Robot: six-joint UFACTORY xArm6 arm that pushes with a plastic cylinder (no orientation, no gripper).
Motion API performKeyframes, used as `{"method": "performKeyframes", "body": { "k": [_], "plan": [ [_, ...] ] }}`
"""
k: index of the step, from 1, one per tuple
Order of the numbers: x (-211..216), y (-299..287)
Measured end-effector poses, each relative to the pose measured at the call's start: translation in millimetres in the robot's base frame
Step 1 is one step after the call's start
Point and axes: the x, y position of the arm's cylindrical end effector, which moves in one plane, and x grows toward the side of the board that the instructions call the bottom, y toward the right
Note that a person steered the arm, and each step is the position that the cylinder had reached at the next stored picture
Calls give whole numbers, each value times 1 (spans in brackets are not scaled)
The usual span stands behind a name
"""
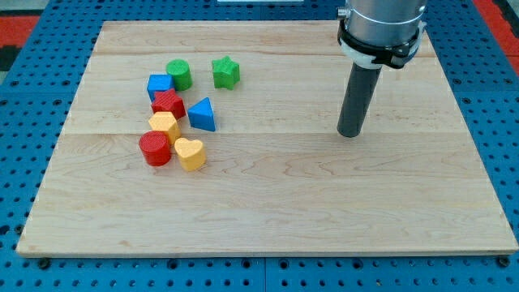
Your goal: Nudge the blue cube to the right
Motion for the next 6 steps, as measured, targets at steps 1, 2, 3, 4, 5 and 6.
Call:
{"method": "performKeyframes", "body": {
  "k": [1, 2, 3, 4, 5, 6],
  "plan": [
    [0, 1],
    [41, -7],
    [132, -55],
    [171, -181],
    [134, -319],
    [57, -408]
  ]
}}
